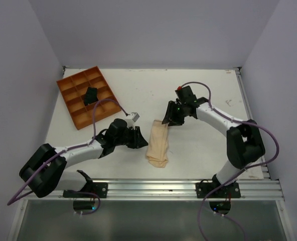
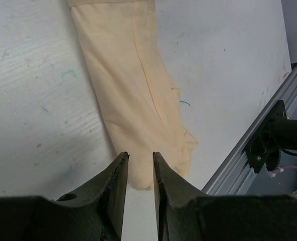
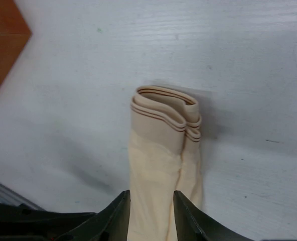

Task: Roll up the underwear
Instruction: Fold the underwear

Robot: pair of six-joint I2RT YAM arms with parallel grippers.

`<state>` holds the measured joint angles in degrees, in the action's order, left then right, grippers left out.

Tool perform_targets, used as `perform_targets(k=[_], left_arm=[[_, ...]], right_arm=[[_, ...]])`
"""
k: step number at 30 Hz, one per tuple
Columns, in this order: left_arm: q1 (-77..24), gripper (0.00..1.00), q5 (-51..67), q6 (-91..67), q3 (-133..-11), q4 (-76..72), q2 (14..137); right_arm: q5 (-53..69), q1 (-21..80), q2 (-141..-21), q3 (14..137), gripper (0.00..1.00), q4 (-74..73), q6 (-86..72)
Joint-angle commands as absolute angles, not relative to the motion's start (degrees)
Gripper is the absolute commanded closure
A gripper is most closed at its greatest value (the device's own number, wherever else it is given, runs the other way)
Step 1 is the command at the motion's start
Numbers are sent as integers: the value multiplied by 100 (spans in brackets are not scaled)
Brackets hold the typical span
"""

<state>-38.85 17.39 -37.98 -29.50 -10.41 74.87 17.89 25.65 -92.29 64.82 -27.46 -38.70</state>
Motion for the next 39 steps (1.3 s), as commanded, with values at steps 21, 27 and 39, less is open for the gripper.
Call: perform_targets(k=[21, 27, 39], left_arm=[[-4614, 72, 1353, -4394, -2111, -2451, 8384], [-4658, 73, 1310, -4474, -1978, -2584, 8710], [-4676, 68, 626, -3990, -3030, -796, 7061]], right_arm=[[1405, 2426, -11347, 7708, 67, -2972, -3155], [1486, 2382, -11233, 7489, 80, -2734, -3138], [1275, 1943, -10908, 6821, 88, -2444, -3366]])
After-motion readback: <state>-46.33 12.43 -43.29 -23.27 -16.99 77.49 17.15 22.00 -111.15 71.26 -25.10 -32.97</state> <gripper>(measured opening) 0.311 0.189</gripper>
